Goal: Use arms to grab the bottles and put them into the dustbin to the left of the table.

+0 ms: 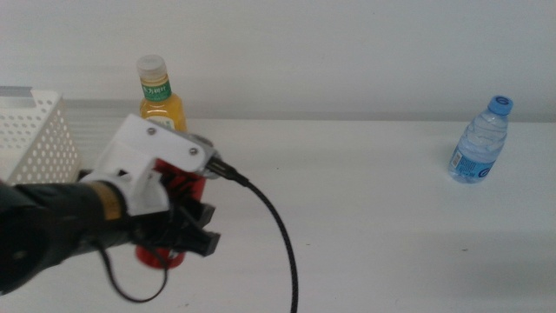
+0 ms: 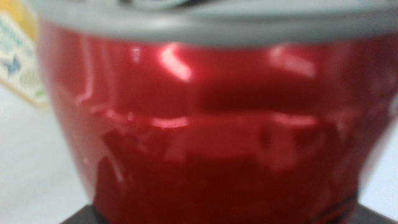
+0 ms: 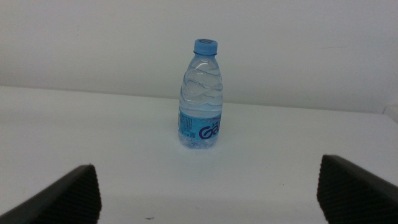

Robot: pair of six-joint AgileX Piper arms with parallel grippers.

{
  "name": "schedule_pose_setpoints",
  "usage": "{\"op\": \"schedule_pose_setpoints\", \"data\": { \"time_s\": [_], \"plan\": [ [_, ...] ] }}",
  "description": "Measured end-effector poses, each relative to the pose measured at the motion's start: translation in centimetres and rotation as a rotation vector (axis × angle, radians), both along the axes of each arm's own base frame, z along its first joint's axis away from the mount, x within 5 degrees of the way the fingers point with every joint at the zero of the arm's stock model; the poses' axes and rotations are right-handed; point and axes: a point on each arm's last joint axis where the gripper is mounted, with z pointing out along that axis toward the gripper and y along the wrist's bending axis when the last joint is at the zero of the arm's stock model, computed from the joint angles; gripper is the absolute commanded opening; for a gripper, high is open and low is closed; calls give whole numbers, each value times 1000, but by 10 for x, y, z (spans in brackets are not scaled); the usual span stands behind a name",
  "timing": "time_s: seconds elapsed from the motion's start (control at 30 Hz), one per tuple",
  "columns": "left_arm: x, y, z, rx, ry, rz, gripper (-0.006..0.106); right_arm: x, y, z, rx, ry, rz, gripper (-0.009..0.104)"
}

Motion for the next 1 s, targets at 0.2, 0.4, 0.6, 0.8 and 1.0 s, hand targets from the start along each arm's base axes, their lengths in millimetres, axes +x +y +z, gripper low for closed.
{"op": "schedule_pose_setpoints", "data": {
  "time_s": [0.2, 0.4, 0.6, 0.8, 1.0],
  "plan": [
    [-22, 12, 12, 8, 80, 25, -2, 0, 0, 0, 0, 0, 0, 93],
    [-27, 21, 19, 65, 249, 87, -2, 0, 0, 0, 0, 0, 0, 93],
    [3, 55, 52, 94, 340, 220, -2, 0, 0, 0, 0, 0, 0, 93],
    [51, 121, 76, 131, 465, 301, -2, 0, 0, 0, 0, 0, 0, 93],
    [102, 210, 77, 155, 501, 399, -2, 0, 0, 0, 0, 0, 0, 93]
  ]
}}
